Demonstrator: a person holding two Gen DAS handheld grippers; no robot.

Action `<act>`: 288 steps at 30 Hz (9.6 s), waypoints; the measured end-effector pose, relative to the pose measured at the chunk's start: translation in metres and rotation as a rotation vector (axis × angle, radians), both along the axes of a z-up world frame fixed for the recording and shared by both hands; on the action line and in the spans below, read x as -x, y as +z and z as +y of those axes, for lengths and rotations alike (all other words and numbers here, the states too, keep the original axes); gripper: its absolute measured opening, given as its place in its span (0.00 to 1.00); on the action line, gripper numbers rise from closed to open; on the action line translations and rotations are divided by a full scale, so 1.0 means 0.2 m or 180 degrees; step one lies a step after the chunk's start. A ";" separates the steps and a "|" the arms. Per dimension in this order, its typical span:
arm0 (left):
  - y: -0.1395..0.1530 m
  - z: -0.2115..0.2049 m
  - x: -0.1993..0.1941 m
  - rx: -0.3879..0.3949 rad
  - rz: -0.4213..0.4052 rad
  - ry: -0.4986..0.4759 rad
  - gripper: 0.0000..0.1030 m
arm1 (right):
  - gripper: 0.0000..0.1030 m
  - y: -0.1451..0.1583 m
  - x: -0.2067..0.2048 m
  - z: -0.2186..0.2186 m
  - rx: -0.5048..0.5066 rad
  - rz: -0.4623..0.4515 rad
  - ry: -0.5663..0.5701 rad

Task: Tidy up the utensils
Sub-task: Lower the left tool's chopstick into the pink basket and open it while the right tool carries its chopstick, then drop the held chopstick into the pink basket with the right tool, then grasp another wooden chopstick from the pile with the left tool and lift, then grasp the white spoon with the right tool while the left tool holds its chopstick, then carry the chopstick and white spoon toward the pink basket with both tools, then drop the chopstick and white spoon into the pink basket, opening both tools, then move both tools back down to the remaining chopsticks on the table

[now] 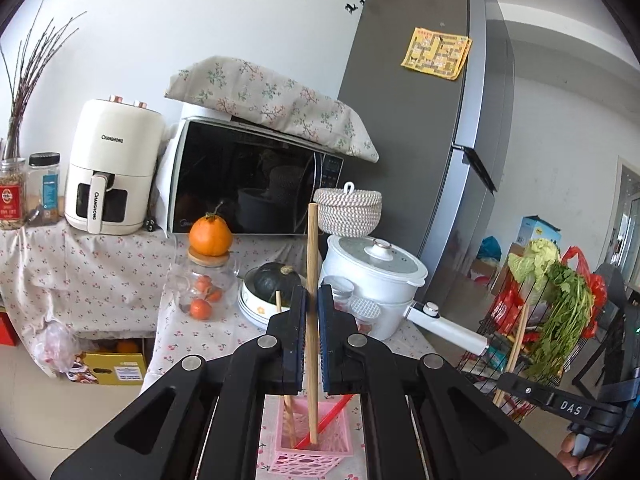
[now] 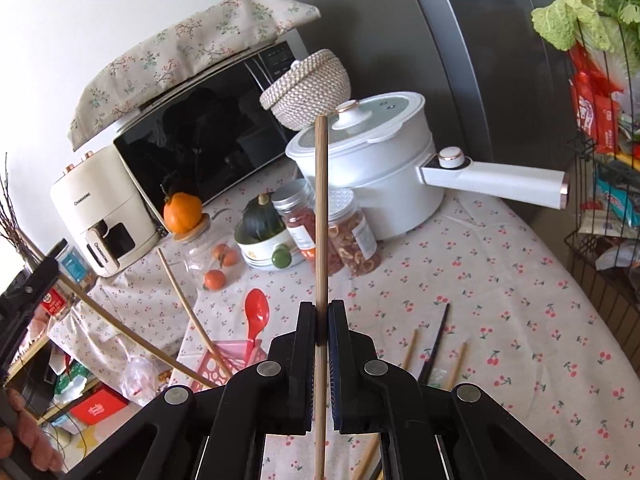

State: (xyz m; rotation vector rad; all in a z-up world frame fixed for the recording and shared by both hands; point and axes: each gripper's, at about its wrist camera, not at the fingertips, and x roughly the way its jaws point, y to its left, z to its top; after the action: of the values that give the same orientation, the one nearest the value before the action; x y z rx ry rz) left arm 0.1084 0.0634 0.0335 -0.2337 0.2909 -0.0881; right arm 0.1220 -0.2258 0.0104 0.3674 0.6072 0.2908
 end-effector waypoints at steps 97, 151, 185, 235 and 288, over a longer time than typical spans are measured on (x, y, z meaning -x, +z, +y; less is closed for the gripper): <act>-0.71 -0.94 -0.36 -0.0708 0.2611 -0.1156 0.25 | 0.86 -0.49 -0.12 -0.49 0.0736 0.1892 -0.0357; -0.32 -0.29 0.10 -0.0449 0.1892 -0.1034 0.06 | 0.29 -0.81 -0.22 -0.28 0.0460 0.1732 0.0358; 0.19 0.00 0.17 -0.0098 0.0485 -0.0252 0.06 | 0.04 0.08 0.09 0.01 0.0712 -0.0258 -0.0034; -0.32 0.15 -0.06 -0.0379 0.1751 0.0159 0.71 | 0.56 -0.04 -0.16 0.44 0.0516 -0.0238 0.0537; -0.99 -1.10 -0.64 -0.0739 0.2761 -0.0674 0.11 | 0.79 -0.72 -0.30 -0.62 0.0981 0.2089 -0.0467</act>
State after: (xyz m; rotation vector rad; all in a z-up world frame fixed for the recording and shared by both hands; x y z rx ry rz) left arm 0.2369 -0.1563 -0.1639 0.0052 1.1830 -0.1587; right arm 0.1821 -0.3501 -0.1331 0.2014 1.2455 -0.0778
